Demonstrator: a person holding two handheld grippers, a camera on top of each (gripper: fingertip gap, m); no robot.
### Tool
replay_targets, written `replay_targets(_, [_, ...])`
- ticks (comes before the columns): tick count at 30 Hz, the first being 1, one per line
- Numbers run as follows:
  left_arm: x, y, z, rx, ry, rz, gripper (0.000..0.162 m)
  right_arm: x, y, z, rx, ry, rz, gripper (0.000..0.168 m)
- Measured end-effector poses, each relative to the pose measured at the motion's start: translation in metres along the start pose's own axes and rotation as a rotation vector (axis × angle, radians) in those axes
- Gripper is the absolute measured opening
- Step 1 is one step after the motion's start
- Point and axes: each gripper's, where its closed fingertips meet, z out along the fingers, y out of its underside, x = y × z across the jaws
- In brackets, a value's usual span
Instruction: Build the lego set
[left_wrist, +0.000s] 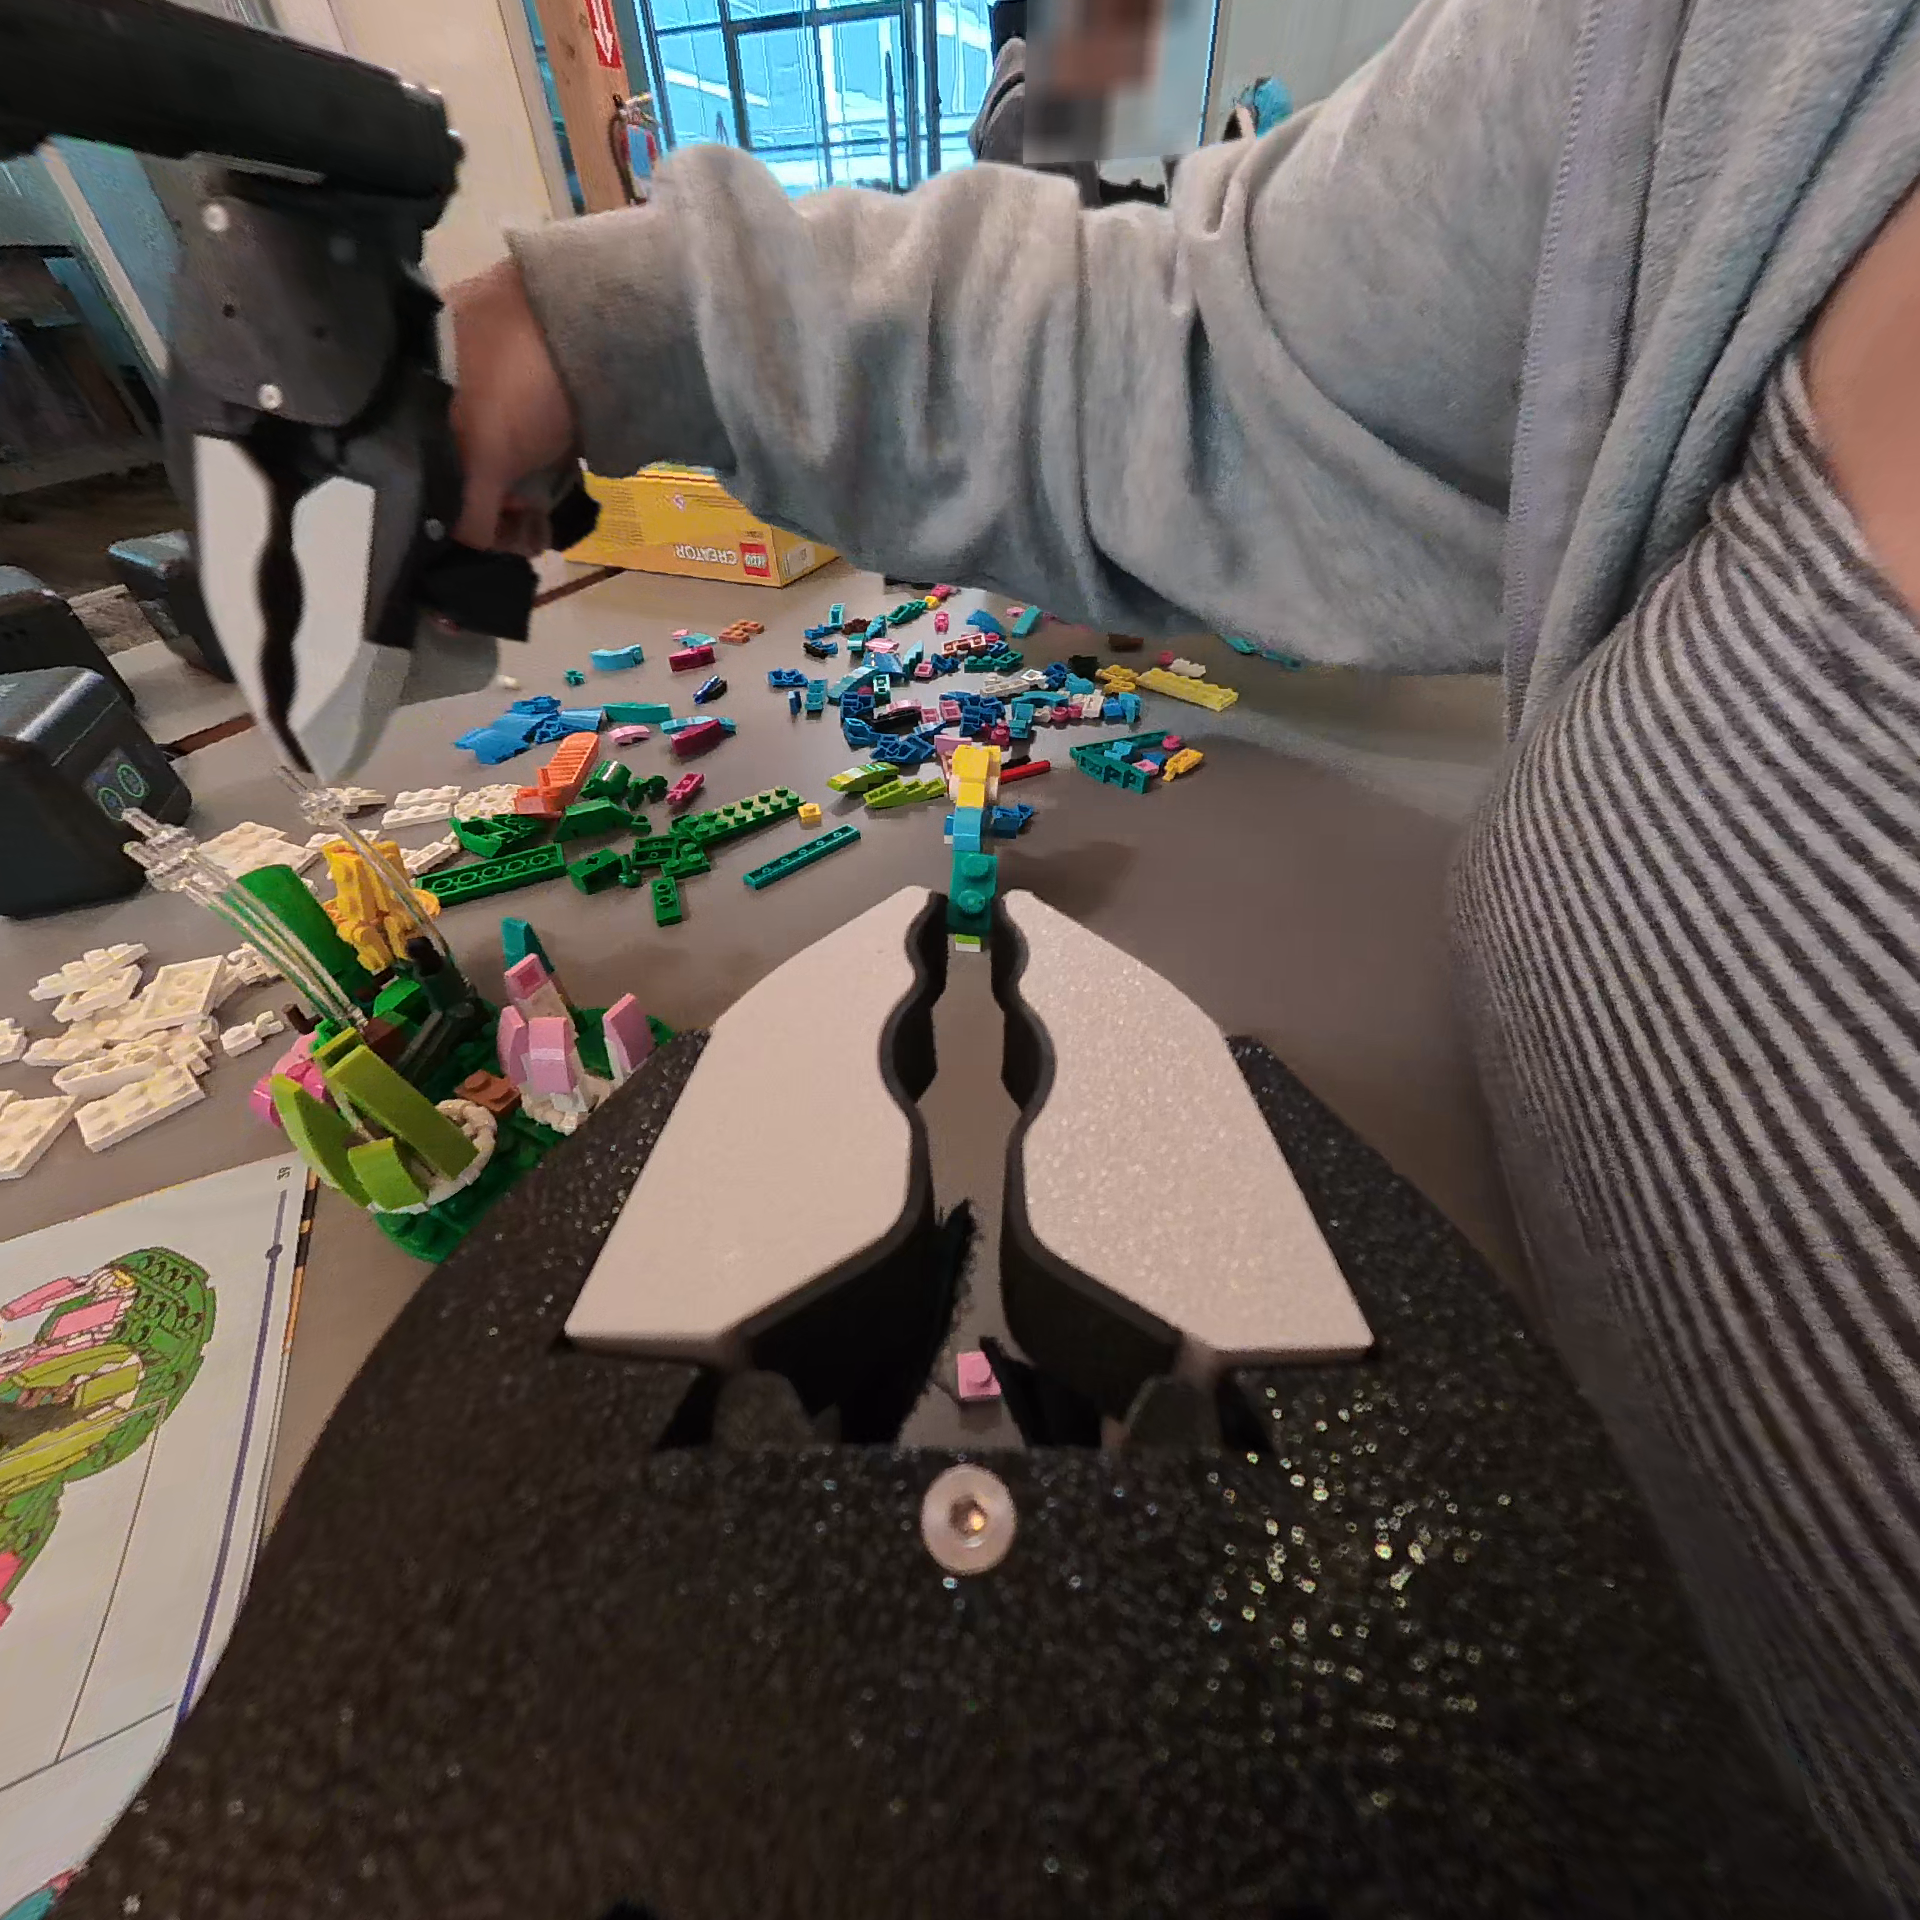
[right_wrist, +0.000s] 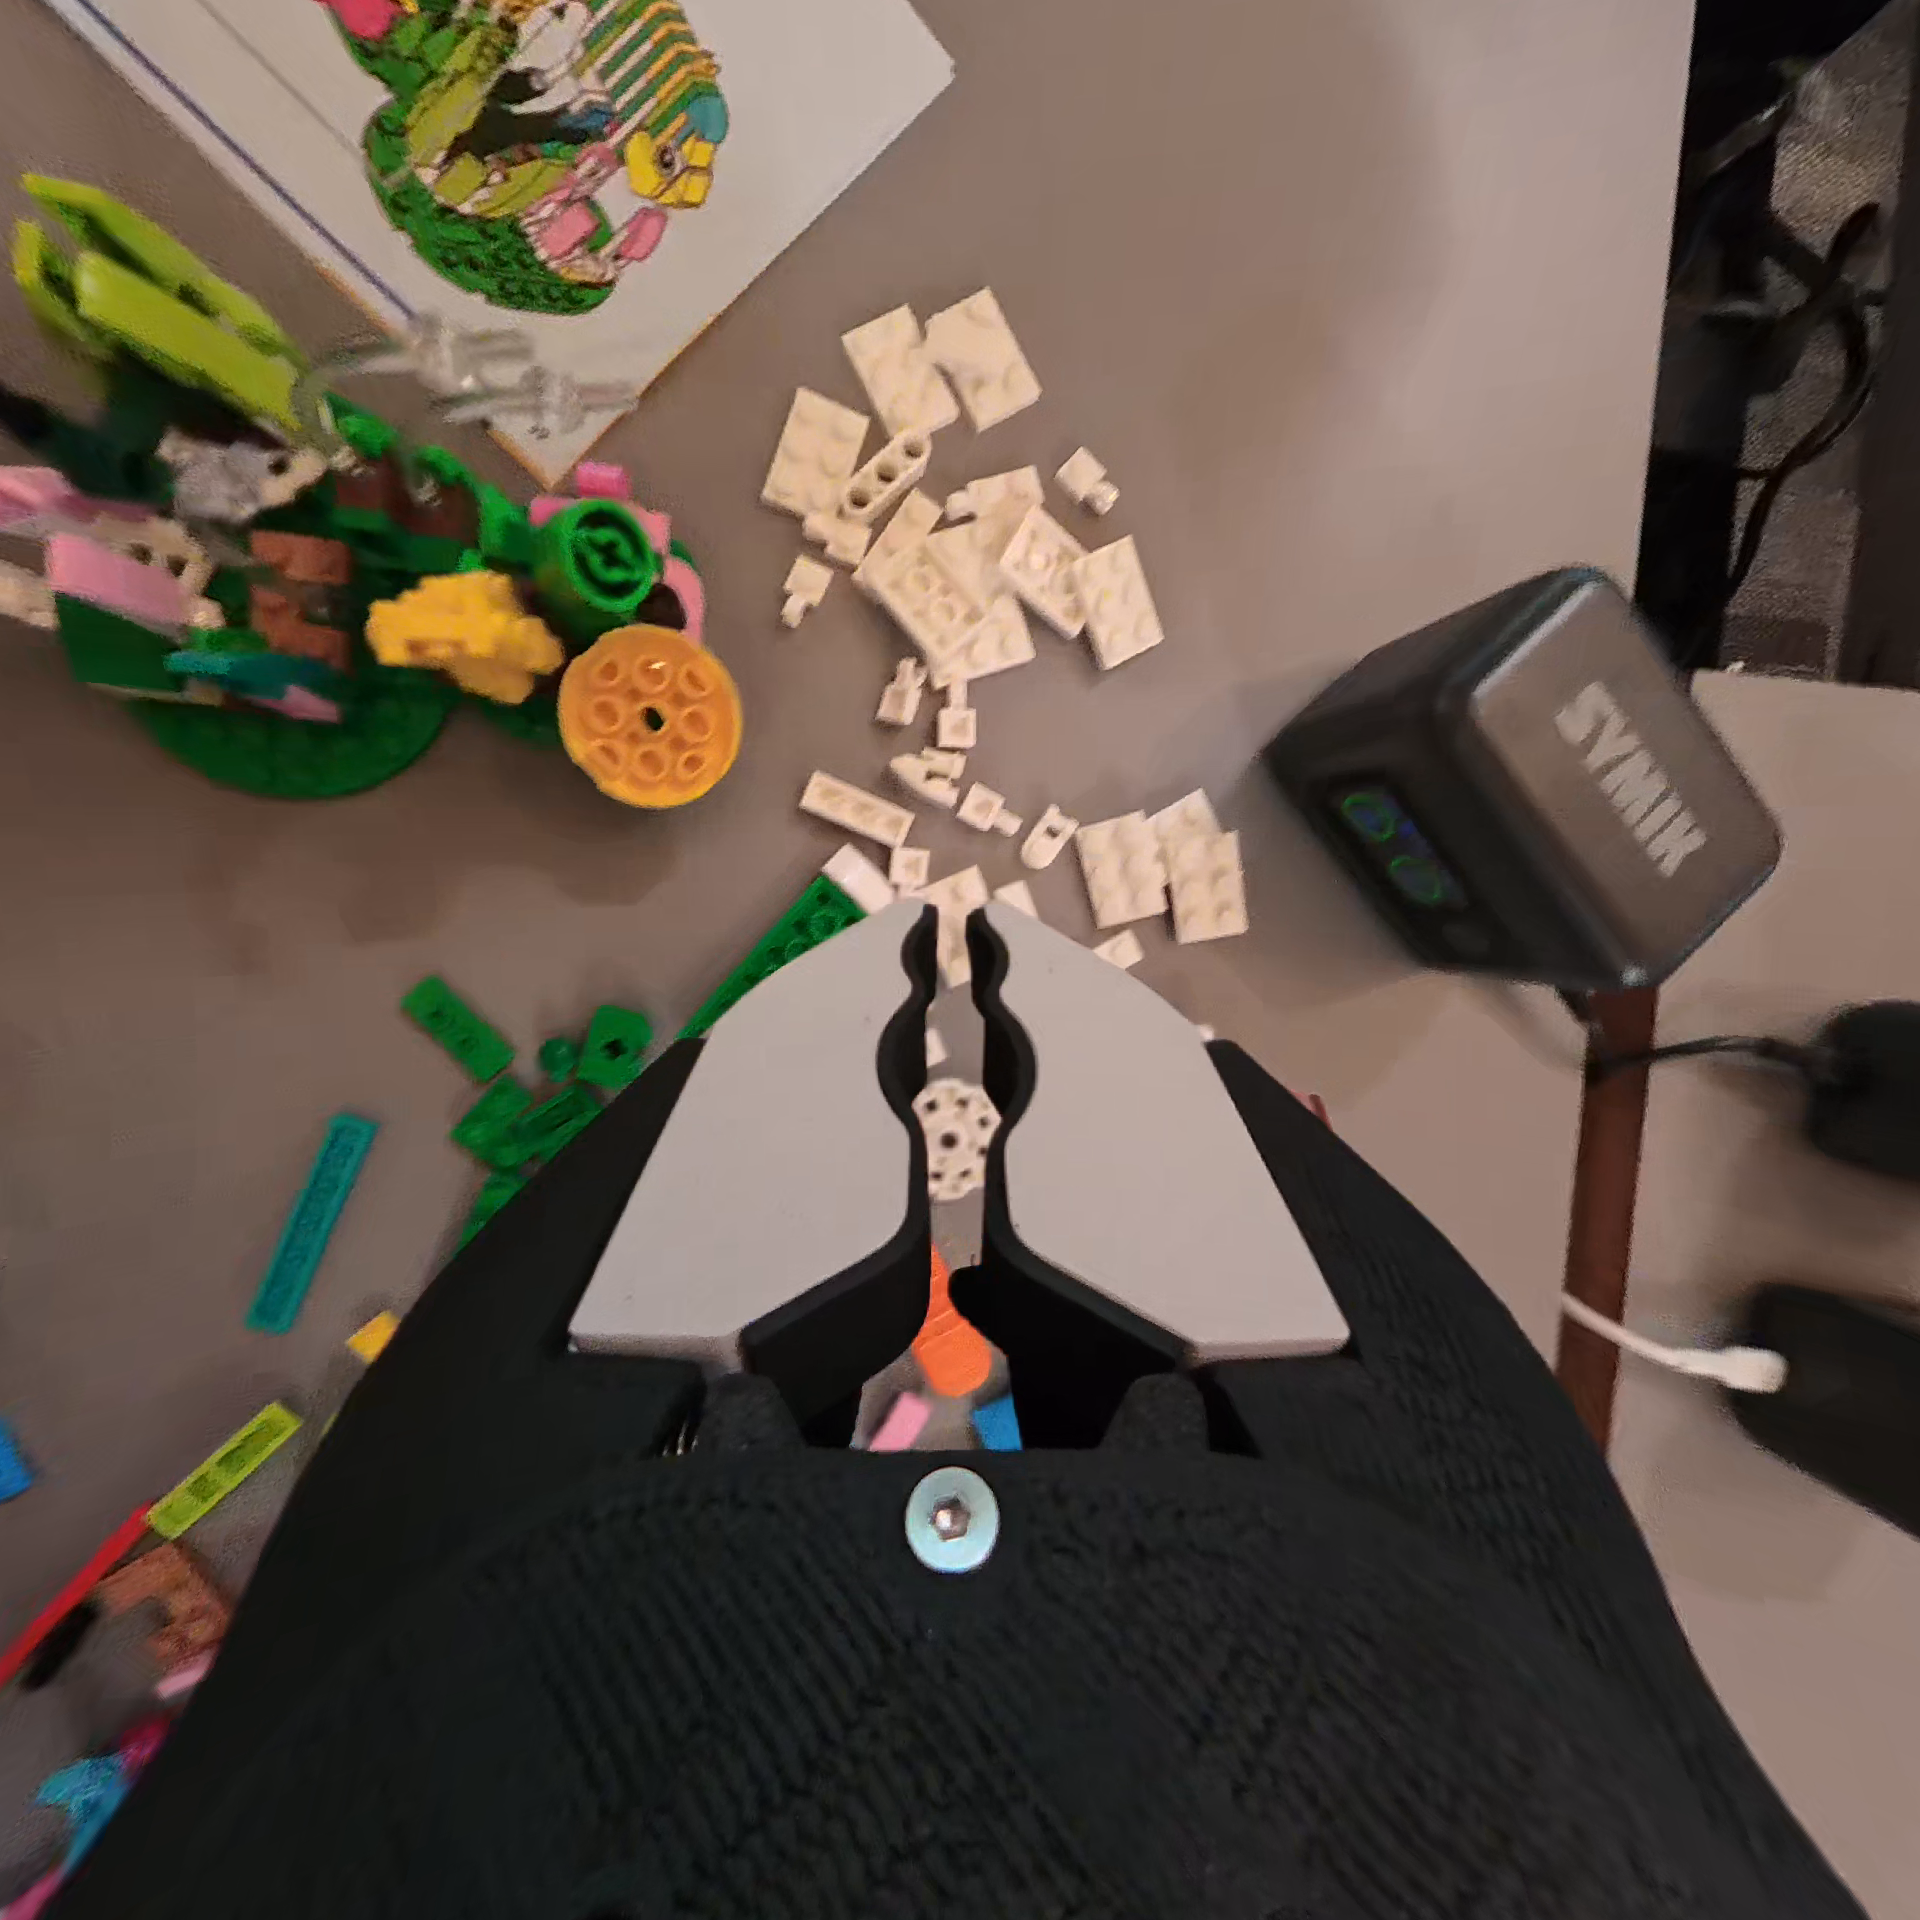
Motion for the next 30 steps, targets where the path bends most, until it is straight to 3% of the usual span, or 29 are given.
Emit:
replay_targets(6, [0.0, 0.0, 0.0, -0.009, 0.0, 0.0, 0.007, 0.016, 0.004, 0.014, -0.066, -0.033, -0.009, 0.028])
replay_targets(30, [-0.021, 0.002, 0.002, 0.0, -0.012, -0.026, 0.007, 0.013, 0.009, 0.015, -0.05, -0.029, -0.046, 0.023])
